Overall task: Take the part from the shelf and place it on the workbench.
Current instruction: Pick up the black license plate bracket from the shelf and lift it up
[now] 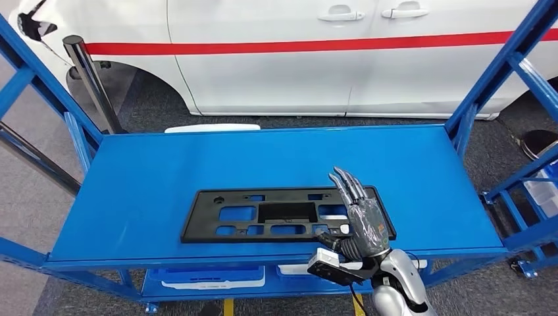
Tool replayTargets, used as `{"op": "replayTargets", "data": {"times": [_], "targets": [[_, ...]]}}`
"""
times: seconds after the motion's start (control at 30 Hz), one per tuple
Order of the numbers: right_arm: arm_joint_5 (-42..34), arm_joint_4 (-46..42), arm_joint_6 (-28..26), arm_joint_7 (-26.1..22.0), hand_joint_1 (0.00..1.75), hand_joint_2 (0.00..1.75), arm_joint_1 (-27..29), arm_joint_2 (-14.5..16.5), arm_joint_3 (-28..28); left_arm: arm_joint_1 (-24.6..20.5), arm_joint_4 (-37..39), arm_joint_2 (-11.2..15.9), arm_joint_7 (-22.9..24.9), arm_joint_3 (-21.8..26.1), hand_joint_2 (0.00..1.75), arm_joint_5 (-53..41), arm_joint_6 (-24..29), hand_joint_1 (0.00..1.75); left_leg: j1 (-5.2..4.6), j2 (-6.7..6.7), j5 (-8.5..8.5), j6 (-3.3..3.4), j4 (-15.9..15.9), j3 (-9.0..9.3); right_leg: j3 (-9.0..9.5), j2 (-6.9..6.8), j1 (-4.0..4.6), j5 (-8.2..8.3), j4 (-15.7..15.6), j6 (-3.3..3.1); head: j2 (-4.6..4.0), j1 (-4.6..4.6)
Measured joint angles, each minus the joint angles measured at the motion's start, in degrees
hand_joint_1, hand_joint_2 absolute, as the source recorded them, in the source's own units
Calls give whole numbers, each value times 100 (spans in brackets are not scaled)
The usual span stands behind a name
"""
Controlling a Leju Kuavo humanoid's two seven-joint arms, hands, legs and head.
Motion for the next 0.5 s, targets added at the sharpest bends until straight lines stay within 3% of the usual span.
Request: {"op": "replayTargets", "data": {"times": [0.1, 0.13, 0.2, 0.23, 0.27, 0.3, 0.4, 0.43, 0.5], "targets": [[-8, -3, 204, -12, 0, 175, 23, -78, 0, 1, 1, -2, 56, -1, 0, -23, 59, 0, 53, 10, 85, 69, -114, 84, -32, -10, 1, -137, 118, 102, 0, 0], [-23, -4, 308, -21, 0, 175, 22, -119, 0, -11, 2, -3, 70, -1, 0, -28, 78, 0, 72, 15, 92, 90, -149, 110, -135, -16, -7, -266, 338, 133, 0, 3], [-77, 2, 539, -48, 0, 175, 21, -203, 1, -30, 2, -3, 82, -2, 0, -36, 96, 0, 72, 16, 74, 119, -158, 127, -513, -24, -39, -579, 1029, 185, 0, 5], [-117, 10, 679, -69, 0, 175, 24, -255, 2, -31, 2, -3, 89, -2, 0, -42, 100, 0, 73, 15, 62, 123, -154, 131, -704, -26, -57, -657, 1336, 208, 0, 5], [-161, 22, 826, -98, 0, 175, 24, -312, 5, -29, 2, -3, 99, -2, 0, -52, 102, 0, 75, 12, 47, 124, -146, 137, -820, -30, -75, -627, 1475, 228, 0, 4], [-207, 34, 978, -128, 0, 175, 15, -374, 13, -28, 2, -3, 111, -2, 0, -66, 107, 0, 80, 7, 27, 119, -132, 147, -831, -34, -94, -483, 1401, 244, 0, 5], [-342, 73, 1386, -201, 0, 175, -65, -569, 72, -36, 2, -3, 150, -2, 0, -107, 131, 0, 81, -8, -53, 63, -62, 179, -438, -50, -119, 118, 391, 249, 0, 7], [-390, 88, 1508, -221, 0, 175, -101, -637, 102, -39, 3, -3, 162, -2, 0, -122, 141, 0, 72, -10, -72, 35, -45, 178, -342, -51, -111, 197, 163, 232, 0, 4], [-482, 121, 1709, -269, 0, 175, -164, -767, 163, -42, 4, -3, 184, -2, 0, -149, 155, 0, 52, -11, -82, -20, -37, 175, -300, -44, -77, 198, 60, 186, 0, -1]]}}
